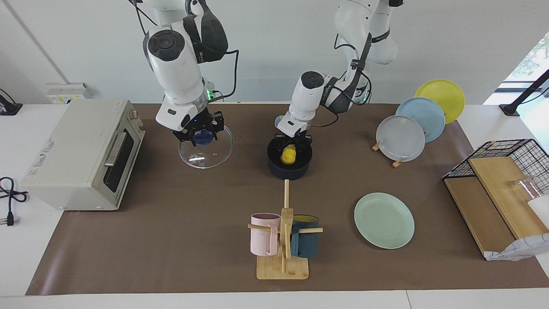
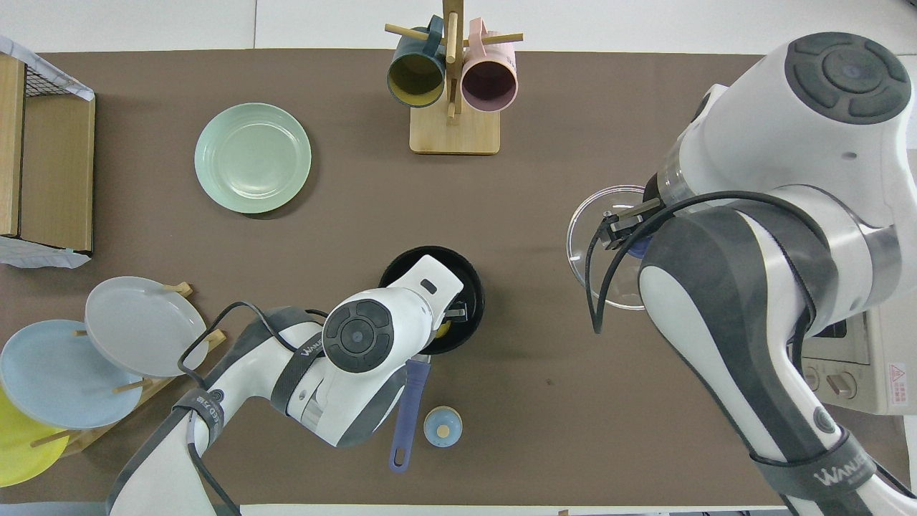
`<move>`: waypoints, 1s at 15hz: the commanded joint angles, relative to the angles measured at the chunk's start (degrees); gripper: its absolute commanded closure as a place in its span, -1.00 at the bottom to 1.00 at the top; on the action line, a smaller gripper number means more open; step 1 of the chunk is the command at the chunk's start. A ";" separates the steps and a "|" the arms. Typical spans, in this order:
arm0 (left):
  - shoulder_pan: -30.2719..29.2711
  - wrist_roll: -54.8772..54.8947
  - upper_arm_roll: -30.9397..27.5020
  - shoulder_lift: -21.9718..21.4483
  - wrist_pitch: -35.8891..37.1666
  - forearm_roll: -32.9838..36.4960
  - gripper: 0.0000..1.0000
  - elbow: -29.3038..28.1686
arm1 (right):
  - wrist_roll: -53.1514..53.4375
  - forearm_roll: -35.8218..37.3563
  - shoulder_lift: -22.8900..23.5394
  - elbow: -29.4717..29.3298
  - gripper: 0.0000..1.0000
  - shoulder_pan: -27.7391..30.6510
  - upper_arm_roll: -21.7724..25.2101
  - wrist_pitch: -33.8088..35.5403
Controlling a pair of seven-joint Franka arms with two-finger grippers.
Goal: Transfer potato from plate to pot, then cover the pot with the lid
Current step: 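Open the left gripper to drop the potato into the saucepan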
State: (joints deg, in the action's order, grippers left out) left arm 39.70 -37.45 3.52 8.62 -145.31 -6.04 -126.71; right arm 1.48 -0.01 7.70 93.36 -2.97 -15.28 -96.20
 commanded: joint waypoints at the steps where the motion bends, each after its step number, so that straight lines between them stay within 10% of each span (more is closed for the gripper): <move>1: 1.43 -1.31 -1.06 -0.53 -1.91 2.26 1.00 -1.61 | 2.74 -1.04 -0.93 0.68 1.00 0.86 -2.20 -1.44; 4: 1.60 -1.05 -1.06 -0.53 -1.73 4.63 0.95 -1.70 | 3.53 -1.04 -0.93 0.68 1.00 0.86 -2.38 -1.35; 5: 1.43 -0.96 -1.06 -0.53 -1.47 5.33 -0.74 -1.52 | 3.53 -1.04 -0.93 0.68 1.00 0.86 -2.47 -1.44; 6: 1.34 -0.96 -1.06 -0.53 -1.38 5.43 -1.00 -1.26 | 3.53 -1.13 -0.93 0.68 1.00 0.86 -2.56 -1.44; 10: 0.47 -0.26 -1.15 -1.93 1.85 5.51 -1.00 0.49 | 3.97 -1.13 -1.19 2.17 1.00 0.86 -2.65 -3.72; 15: -11.55 10.00 -1.32 -7.64 31.61 4.03 -1.00 18.56 | 5.81 -1.22 -1.37 2.35 1.00 -0.01 -3.26 -4.60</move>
State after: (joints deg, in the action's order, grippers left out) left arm 33.79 -32.78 2.14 3.47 -125.88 -1.82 -115.73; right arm 5.24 -0.02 7.70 94.44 -3.07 -17.26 -99.57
